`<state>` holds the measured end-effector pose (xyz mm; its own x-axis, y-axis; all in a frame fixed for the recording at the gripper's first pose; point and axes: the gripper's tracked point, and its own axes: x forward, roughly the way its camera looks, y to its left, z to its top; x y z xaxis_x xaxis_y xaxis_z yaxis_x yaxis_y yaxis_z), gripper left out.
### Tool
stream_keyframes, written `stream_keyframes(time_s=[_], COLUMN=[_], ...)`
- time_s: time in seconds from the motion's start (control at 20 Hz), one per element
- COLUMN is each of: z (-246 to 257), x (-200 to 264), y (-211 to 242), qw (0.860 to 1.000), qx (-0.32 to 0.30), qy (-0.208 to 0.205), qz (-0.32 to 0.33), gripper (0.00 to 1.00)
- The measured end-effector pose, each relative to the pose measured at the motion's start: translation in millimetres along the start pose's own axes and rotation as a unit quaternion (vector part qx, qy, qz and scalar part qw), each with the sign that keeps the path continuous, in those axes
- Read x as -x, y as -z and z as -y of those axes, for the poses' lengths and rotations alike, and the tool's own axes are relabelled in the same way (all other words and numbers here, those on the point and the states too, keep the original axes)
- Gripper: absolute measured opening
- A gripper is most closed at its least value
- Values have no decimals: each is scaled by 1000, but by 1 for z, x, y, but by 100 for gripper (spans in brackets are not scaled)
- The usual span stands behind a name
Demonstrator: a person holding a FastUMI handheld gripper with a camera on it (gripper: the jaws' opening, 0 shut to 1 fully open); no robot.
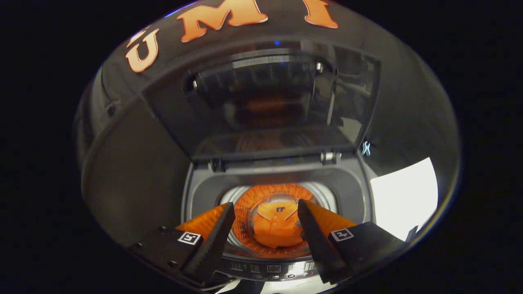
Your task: Put the clothes into the washing machine and then close the washing machine lid.
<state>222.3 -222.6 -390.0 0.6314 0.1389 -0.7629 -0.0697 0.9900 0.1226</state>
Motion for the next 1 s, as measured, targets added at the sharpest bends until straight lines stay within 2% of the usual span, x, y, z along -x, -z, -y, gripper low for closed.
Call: stream_keyframes(time_s=[0.25, 0.45, 0.65, 0.85, 1.0], z=[-15, -25, -28, -21, -22], x=[55, 60, 28, 1, 5], y=[-117, -192, -227, -225, -221], qw=[995, 988, 988, 992, 989], qx=[7, 35, 40, 37, 48], qy=[-11, -6, -3, 15, 23], qz=[101, 151, 150, 120, 141], gripper=[99, 99, 99, 99, 100])
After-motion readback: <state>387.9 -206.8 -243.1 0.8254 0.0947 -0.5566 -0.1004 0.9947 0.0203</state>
